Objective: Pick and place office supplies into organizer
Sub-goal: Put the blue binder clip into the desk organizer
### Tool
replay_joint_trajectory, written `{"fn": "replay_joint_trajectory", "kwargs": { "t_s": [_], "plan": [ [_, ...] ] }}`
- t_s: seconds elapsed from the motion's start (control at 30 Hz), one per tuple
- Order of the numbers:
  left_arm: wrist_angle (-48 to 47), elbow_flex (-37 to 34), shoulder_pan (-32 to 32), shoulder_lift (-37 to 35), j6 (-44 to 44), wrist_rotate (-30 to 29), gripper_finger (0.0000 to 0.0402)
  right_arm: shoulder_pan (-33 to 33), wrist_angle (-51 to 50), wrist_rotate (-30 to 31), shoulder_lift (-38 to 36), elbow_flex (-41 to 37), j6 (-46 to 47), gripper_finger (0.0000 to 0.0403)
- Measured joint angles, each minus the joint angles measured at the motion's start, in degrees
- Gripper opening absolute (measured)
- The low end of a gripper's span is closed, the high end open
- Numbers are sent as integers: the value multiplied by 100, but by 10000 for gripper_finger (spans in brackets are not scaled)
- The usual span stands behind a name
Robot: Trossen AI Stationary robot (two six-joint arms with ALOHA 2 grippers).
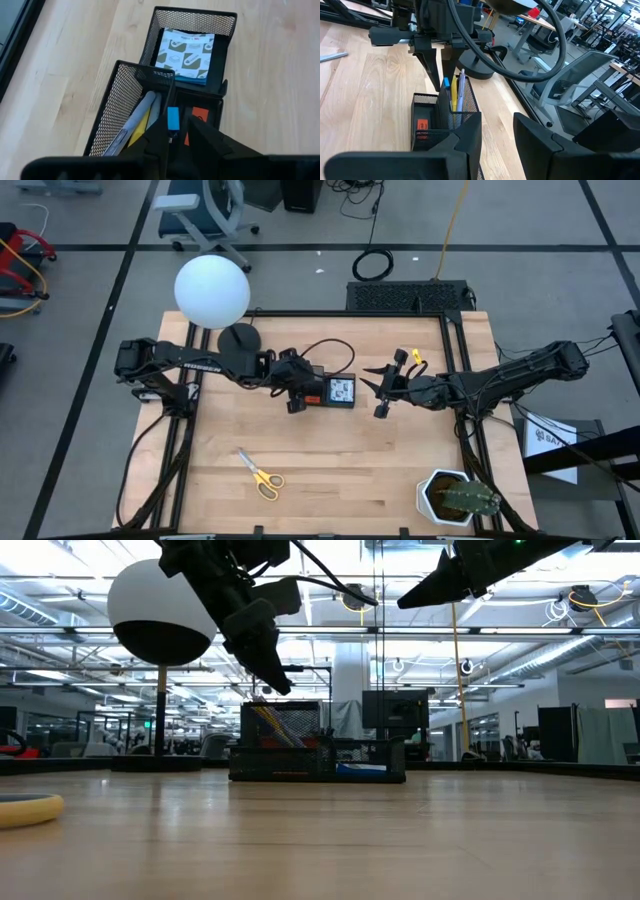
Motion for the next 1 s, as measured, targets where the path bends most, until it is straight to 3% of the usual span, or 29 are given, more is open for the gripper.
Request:
{"fn": "replay_joint_trajectory", "kwargs": {
  "t_s": [0.63, 1.0],
  "plan": [
    [295, 2, -22, 0, 114, 4, 79, 0, -1, 0, 0, 0, -72, 105],
    [258, 2, -28, 0, -367, 15, 79, 0, -1, 0, 0, 0, -85, 105]
  ]
}}
